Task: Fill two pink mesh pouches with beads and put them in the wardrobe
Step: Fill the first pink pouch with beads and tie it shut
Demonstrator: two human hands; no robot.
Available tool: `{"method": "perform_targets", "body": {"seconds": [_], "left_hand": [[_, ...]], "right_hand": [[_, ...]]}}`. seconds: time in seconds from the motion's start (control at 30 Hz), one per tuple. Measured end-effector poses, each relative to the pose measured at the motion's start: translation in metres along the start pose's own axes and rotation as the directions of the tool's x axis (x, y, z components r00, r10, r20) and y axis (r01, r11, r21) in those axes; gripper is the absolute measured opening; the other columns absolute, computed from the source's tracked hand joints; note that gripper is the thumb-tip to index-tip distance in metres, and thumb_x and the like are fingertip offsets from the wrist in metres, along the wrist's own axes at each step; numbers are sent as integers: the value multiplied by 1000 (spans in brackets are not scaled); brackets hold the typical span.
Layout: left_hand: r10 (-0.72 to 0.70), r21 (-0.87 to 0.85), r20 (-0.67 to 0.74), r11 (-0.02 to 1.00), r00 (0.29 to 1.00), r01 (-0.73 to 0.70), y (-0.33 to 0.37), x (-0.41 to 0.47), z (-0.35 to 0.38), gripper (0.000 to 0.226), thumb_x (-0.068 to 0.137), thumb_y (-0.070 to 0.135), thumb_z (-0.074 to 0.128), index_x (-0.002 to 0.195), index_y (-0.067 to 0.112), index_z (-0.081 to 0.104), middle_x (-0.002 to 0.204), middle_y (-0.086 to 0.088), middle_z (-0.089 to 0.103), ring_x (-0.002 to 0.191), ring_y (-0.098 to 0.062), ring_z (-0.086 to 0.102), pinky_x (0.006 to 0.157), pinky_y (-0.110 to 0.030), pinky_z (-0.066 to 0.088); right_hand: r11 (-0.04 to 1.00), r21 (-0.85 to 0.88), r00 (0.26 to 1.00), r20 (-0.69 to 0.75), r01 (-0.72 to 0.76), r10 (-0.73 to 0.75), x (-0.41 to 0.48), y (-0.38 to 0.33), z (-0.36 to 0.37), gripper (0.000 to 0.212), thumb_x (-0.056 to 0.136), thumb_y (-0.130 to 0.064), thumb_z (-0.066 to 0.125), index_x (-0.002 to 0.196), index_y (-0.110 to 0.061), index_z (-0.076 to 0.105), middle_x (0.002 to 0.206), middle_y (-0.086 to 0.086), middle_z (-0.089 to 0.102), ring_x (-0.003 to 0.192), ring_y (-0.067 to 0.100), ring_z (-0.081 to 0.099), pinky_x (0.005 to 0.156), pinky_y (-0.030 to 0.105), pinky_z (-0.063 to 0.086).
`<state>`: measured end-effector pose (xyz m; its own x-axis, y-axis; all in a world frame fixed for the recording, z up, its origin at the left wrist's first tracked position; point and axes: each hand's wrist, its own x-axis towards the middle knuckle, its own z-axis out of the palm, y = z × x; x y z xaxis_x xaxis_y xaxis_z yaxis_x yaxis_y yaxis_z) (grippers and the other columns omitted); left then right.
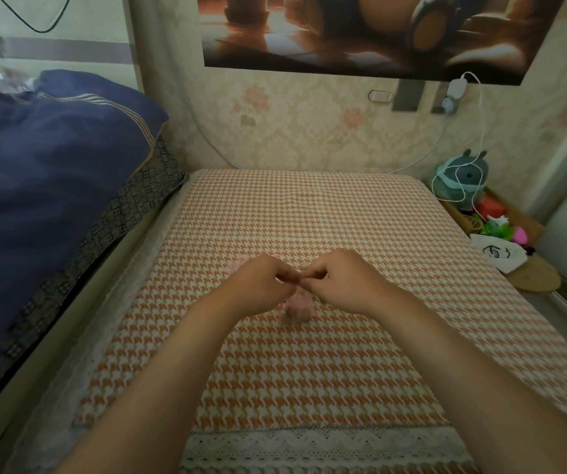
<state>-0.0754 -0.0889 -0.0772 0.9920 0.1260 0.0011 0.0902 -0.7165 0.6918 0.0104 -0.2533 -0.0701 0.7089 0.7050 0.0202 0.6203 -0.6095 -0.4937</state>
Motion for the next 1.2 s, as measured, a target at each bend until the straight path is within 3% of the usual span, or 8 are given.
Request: {"method": "perform_targets", "body": {"seconds": [0.13, 0.27, 0.47, 0.57, 0.77, 0.9, 1.03, 1.2], "left_hand": [[10, -31, -56, 999, 998, -11, 5, 5, 0, 21, 93, 19, 63, 109, 23, 75, 106, 12, 70, 85, 6, 60, 70, -10, 44], [-10, -48, -177, 999, 984, 1, 3, 13, 6, 20, 94, 19, 59, 107, 23, 75, 109, 11, 68, 81, 3, 61, 62, -14, 44], [-106, 48, -195, 992, 975, 118, -10, 32, 34, 21, 93, 14, 60, 106, 27, 71, 112, 9, 66, 86, -10, 64, 72, -29, 56], [-106, 181, -172, 974, 979, 137, -15, 39, 46, 12, 85, 17, 69, 92, 27, 72, 103, 4, 67, 82, -13, 62, 69, -30, 54], [-81, 291, -147, 949, 986, 122, -19, 43, 52, 11, 85, 9, 61, 83, 20, 63, 94, -2, 58, 84, -23, 59, 71, -32, 51], [-97, 261, -147, 956, 984, 133, -29, 45, 51, 24, 86, 1, 58, 85, 24, 62, 95, -2, 65, 82, -17, 57, 72, -31, 52], [-118, 91, -222, 986, 968, 141, -24, 45, 38, 7, 94, 19, 63, 99, 21, 66, 98, 3, 66, 84, -12, 59, 68, -23, 48], [52, 32, -325, 999, 944, -44, 18, 27, 11, 5, 94, 31, 64, 97, 28, 64, 91, 17, 61, 79, 0, 58, 63, -13, 42]], "right_hand": [[997, 63, 999, -11, -48, 48, -3, 7, -11, 16, 92, -29, 69, 86, -25, 83, 79, -13, 78, 53, 7, 64, 62, 38, 59], [992, 92, 996, -13, -87, 88, -7, 20, -15, 17, 93, -25, 69, 86, -16, 83, 73, -6, 76, 61, 23, 67, 60, 38, 55], [988, 128, 995, -44, -85, 91, -9, 32, -16, 19, 96, -26, 68, 87, -19, 83, 56, -16, 69, 39, 2, 47, 47, 25, 42], [988, 135, 996, -36, -75, 81, -9, 28, -14, 23, 97, -29, 66, 88, -16, 82, 49, -32, 60, 44, 12, 48, 49, 29, 42], [992, 104, 997, -34, -69, 73, -8, 24, -13, 26, 98, -29, 64, 86, -15, 81, 59, -20, 64, 54, 23, 60, 62, 41, 57], [992, 105, 996, -35, -72, 76, -9, 23, -13, 23, 99, -29, 63, 89, -19, 81, 65, -22, 63, 56, 25, 62, 60, 40, 57], [992, 99, 996, -42, -80, 84, -10, 23, -13, 27, 100, -28, 61, 87, -14, 80, 62, -18, 65, 49, 13, 52, 54, 37, 52], [990, 116, 996, -32, -77, 81, -10, 22, -15, 20, 100, -30, 61, 98, -28, 80, 70, -8, 71, 61, 15, 66, 65, 38, 55]]}}
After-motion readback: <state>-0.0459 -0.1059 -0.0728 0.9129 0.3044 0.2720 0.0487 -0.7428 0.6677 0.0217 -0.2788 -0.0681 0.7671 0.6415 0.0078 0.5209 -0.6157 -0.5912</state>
